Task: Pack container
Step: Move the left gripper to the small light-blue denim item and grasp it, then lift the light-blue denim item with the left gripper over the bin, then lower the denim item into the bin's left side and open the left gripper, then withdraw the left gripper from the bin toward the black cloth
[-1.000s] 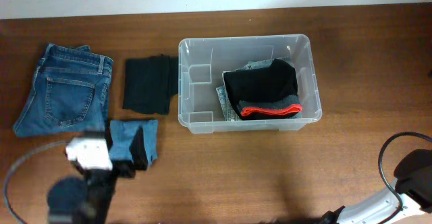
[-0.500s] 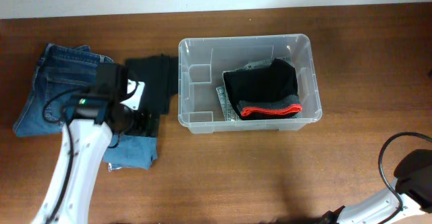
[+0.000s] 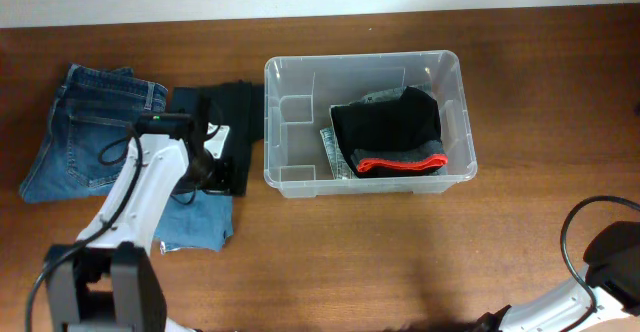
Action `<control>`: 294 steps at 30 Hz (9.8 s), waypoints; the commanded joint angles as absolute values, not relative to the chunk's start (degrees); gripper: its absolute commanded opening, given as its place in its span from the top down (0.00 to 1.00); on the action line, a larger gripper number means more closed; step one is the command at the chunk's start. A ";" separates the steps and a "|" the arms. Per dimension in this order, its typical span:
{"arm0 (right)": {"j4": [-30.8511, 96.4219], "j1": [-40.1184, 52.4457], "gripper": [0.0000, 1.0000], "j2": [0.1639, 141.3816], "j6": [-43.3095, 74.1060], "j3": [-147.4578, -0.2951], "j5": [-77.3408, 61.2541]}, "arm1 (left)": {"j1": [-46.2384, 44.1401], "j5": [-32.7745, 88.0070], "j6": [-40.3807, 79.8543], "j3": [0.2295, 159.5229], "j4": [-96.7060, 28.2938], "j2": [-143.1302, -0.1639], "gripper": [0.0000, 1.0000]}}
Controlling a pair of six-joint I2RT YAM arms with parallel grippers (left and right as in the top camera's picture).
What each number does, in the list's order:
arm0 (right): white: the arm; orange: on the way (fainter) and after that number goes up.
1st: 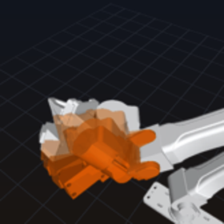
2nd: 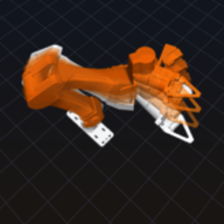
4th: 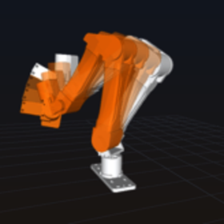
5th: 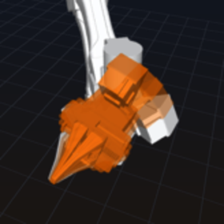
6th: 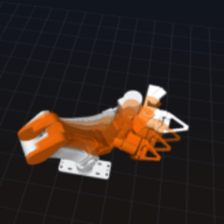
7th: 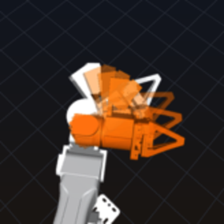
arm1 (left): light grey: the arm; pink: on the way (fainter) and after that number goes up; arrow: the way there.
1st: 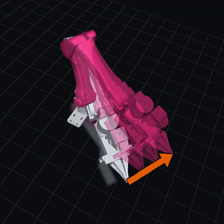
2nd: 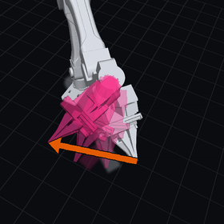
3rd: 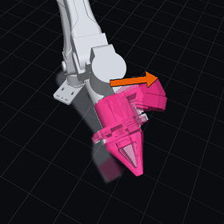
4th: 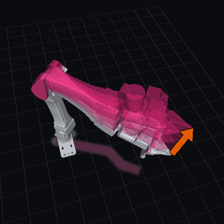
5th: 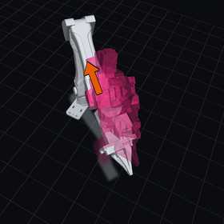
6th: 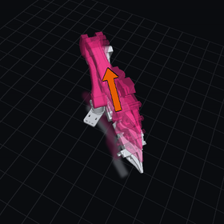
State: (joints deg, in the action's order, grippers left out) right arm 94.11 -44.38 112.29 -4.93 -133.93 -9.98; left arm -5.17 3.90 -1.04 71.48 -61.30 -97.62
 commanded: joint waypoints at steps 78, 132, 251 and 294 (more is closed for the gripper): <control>94.08 -44.31 0.02 112.33 -5.06 -134.02 -9.89 | -20.25 -0.64 -1.83 112.92 -63.77 -101.12 0.99; 94.08 -44.31 0.02 112.33 -5.06 -134.02 -9.89 | -31.90 -6.94 23.11 105.56 -67.31 -124.29 0.99; 94.08 -44.31 0.02 112.33 -5.06 -134.02 -9.89 | -30.96 1.34 22.24 117.14 -72.29 -134.45 0.99; 94.08 -44.31 0.02 112.33 -5.06 -134.02 -9.89 | -3.20 -1.45 18.74 139.52 -85.91 -118.43 0.01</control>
State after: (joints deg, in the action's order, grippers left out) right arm 94.11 -44.38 112.29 -4.91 -133.93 -9.98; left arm -3.36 -1.06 19.94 140.00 -86.76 -117.86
